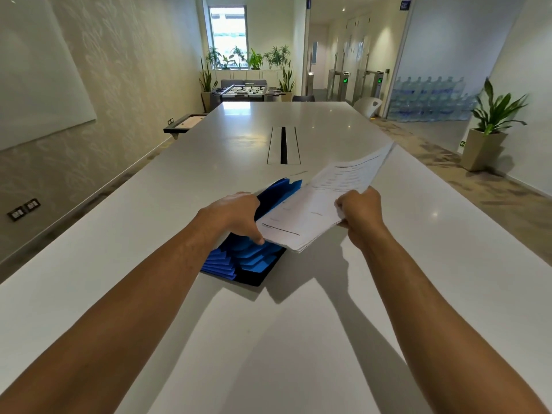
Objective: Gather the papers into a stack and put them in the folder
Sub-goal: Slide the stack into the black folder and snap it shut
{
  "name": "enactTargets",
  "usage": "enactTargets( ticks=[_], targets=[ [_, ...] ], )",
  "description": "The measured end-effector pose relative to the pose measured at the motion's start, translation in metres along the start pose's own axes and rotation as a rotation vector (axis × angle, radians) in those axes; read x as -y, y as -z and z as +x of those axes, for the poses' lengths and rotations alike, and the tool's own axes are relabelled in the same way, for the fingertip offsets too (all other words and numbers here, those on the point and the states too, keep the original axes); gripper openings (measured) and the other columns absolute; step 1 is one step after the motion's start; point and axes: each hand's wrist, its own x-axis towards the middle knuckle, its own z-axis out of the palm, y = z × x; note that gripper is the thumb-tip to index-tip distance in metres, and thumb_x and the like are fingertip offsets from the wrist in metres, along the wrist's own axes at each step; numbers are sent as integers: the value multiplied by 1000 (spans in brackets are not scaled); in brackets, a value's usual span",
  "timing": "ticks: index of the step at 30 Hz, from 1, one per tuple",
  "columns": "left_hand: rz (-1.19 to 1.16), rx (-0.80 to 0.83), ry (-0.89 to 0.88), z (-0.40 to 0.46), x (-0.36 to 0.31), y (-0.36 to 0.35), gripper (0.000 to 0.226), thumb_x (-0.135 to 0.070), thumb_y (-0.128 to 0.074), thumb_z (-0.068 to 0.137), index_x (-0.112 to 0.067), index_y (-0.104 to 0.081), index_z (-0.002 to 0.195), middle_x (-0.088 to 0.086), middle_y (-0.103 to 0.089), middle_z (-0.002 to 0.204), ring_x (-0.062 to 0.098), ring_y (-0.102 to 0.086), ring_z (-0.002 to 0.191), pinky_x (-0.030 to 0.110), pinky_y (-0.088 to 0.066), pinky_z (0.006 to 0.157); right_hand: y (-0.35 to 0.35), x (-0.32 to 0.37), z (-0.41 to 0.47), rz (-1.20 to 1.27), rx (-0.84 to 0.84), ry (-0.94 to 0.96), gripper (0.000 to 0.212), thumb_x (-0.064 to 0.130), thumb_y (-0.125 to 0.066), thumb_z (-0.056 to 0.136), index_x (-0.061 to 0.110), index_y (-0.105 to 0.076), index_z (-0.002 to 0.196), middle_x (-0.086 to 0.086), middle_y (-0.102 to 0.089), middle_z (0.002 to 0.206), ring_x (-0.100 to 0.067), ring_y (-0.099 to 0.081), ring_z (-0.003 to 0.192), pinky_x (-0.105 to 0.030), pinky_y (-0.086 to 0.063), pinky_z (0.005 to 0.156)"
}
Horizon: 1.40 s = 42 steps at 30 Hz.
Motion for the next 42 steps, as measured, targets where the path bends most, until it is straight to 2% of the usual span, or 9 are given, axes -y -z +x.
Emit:
enactTargets(
  ticks=[4,9,13,16,20,23,31,36,42],
  targets=[
    [-11,145,-11,-6,-1,7,91,-39,-83,65,-15,-41,141,5,-48,142,26,-51,125,43,-49,100,-6,4,-5,-24,22,-34,22,-1,-52,86,19,-61,86,-6,-68,93,-27,-68,84,-26,-53,50],
    [-183,246,-17,-7,-11,15,66,-11,-66,81,-11,-38,141,12,-49,134,30,-58,109,30,-57,74,-12,2,-17,-26,99,-83,25,-6,-47,86,11,-59,98,-9,-66,95,-25,-64,81,-23,-49,44],
    [-188,207,-16,-3,-17,16,46,-13,-56,90,-14,-45,135,10,-54,124,26,-57,105,35,-55,83,-16,-1,-22,-31,154,-124,27,-11,-46,85,8,-59,100,-17,-67,105,-28,-62,86,-31,-52,62],
    [-97,62,-15,0,-18,14,26,-19,-49,97,-17,-54,121,11,-58,116,19,-57,91,29,-47,71,-15,0,-22,-38,173,-132,31,-11,-47,86,6,-57,110,-15,-66,111,-31,-65,95,-30,-53,60],
    [-66,-80,32,4,-21,5,41,-14,-52,96,-16,-53,137,11,-56,121,20,-54,90,29,-44,73,-15,4,-17,-59,220,-132,36,-11,-47,86,4,-54,118,-15,-64,114,-32,-64,97,-31,-55,57],
    [-77,-109,14,6,-26,-3,37,-15,-55,95,-17,-58,132,5,-52,105,19,-54,82,27,-41,65,-18,9,-12,-76,275,-155,33,-11,-47,86,3,-54,115,-18,-64,108,-29,-64,90,-31,-57,53],
    [-70,-134,-26,6,-33,-9,33,-12,-54,91,-15,-64,123,4,-50,99,13,-47,70,28,-40,66,-33,5,12,-112,302,-239,51,-9,-48,87,-1,-39,136,-21,-57,121,-34,-61,100,-33,-57,53],
    [-101,-172,-54,4,-50,-11,36,-14,-55,91,-17,-61,126,2,-46,96,13,-46,72,26,-39,65,-51,-13,20,-138,316,-265,39,-10,-52,86,-4,-50,125,-22,-65,107,-30,-66,84,-28,-55,45],
    [-128,-186,-74,0,-68,-10,22,-9,-52,92,-15,-67,106,0,-50,85,11,-51,67,23,-39,53,-63,-38,31,-321,299,-196,18,-6,-55,84,2,-58,100,-16,-66,93,-25,-63,74,-27,-51,45]
  ],
)
